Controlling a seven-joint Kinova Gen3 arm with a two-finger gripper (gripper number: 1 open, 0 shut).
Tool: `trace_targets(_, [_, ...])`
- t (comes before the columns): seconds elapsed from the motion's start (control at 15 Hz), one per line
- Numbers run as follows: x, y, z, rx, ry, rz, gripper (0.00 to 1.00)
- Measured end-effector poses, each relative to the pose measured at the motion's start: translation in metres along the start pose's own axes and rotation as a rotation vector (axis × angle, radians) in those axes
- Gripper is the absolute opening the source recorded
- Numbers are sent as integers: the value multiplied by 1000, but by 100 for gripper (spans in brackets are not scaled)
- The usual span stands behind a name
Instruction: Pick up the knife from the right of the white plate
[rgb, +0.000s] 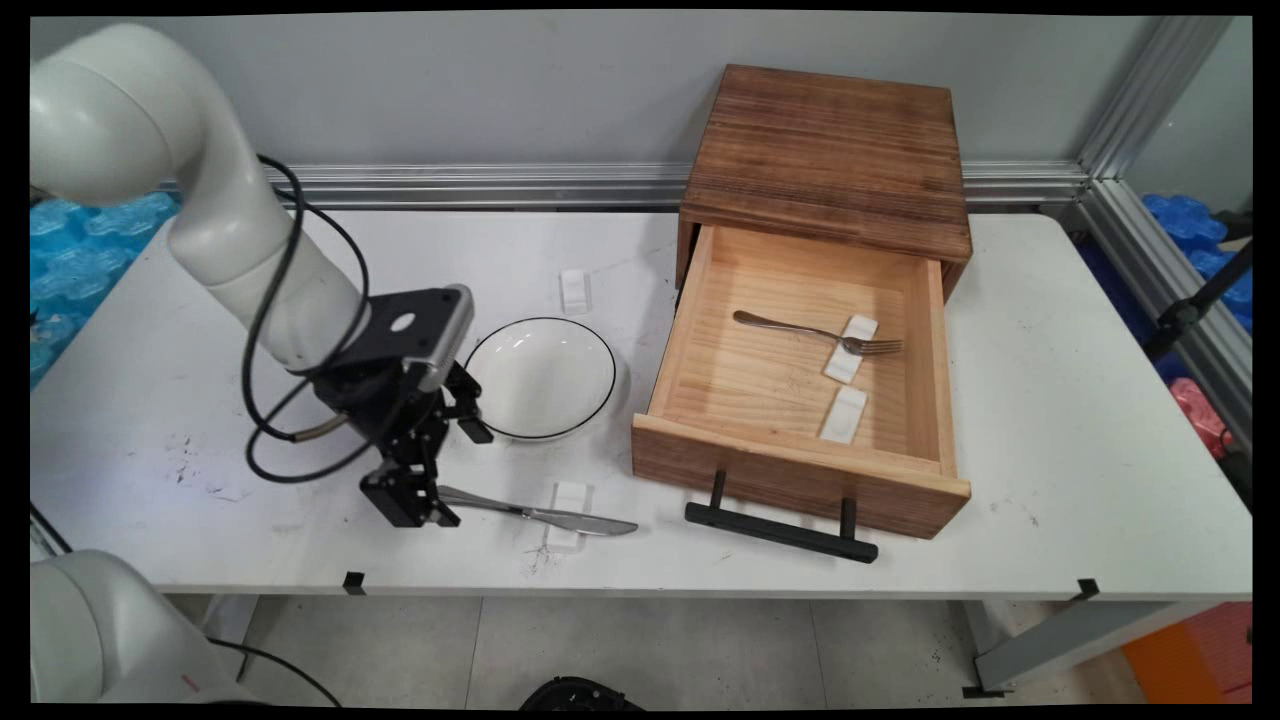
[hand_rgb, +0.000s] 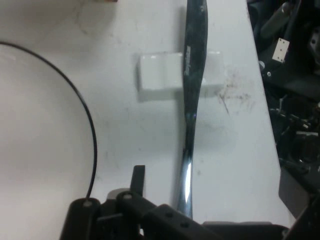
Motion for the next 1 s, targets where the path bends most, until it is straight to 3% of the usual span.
trace_targets(1.0, [16,-8,47,-6,11,-36,100])
